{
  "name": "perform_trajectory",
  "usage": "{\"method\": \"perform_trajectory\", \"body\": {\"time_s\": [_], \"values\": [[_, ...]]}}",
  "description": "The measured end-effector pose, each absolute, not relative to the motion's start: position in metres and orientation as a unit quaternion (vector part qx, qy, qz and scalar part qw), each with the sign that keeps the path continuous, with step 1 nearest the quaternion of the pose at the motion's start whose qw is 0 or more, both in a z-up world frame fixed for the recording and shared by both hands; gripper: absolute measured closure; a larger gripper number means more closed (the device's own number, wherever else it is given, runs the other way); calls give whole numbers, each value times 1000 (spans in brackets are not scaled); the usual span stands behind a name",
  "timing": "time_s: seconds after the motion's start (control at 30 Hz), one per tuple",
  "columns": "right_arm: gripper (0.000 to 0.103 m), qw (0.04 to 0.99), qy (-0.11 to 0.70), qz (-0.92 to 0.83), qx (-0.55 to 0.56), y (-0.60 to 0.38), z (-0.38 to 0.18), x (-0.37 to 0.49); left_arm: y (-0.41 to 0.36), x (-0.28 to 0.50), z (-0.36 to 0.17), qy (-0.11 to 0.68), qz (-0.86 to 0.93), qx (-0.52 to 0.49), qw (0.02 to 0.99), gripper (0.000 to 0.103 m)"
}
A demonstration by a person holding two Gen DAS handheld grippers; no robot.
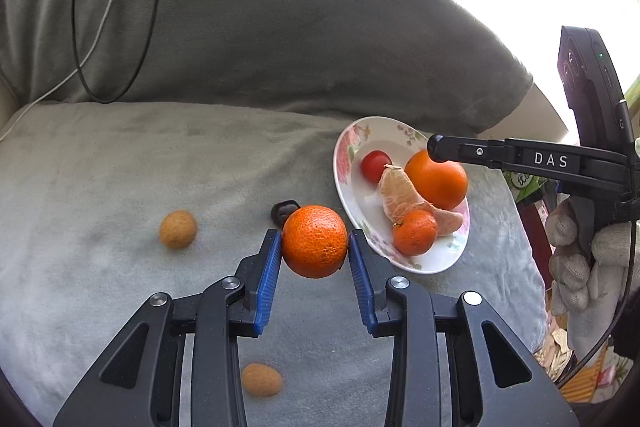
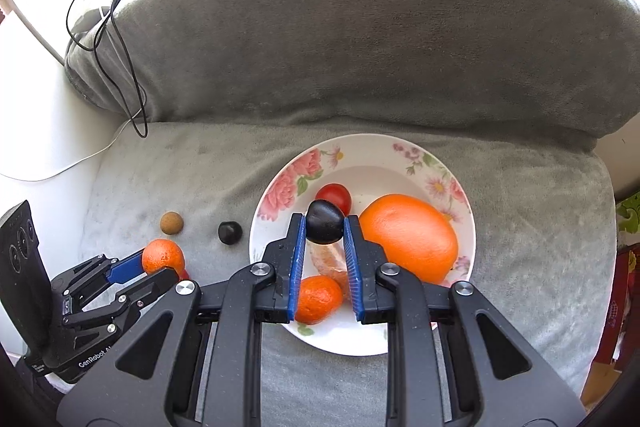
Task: Organize fruits
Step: 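Carry the mandarin and dark plum onto the plate and open both grippers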
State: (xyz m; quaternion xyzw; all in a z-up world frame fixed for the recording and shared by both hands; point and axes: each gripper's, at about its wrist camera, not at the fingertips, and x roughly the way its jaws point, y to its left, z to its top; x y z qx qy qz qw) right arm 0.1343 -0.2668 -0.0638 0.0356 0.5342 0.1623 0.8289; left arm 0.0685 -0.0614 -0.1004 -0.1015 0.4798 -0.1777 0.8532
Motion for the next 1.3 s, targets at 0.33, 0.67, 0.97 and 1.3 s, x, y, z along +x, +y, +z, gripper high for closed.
{"method": "perform_trajectory", "body": {"time_s": [0.33, 0.67, 0.97, 1.3], "values": [[83, 832, 526, 173, 29, -277, -70, 151, -101, 82, -101, 481, -188, -63, 854, 70], [83, 829, 528, 183, 25, -281, -80, 165, -124, 94, -107, 496, -187, -38, 847, 70], [83, 826, 530, 188, 31, -281, -85, 169, -132, 103, -106, 501, -186, -36, 844, 70], [82, 827, 529, 187, 27, -282, -84, 170, -136, 108, -105, 505, -193, -38, 840, 70]]}}
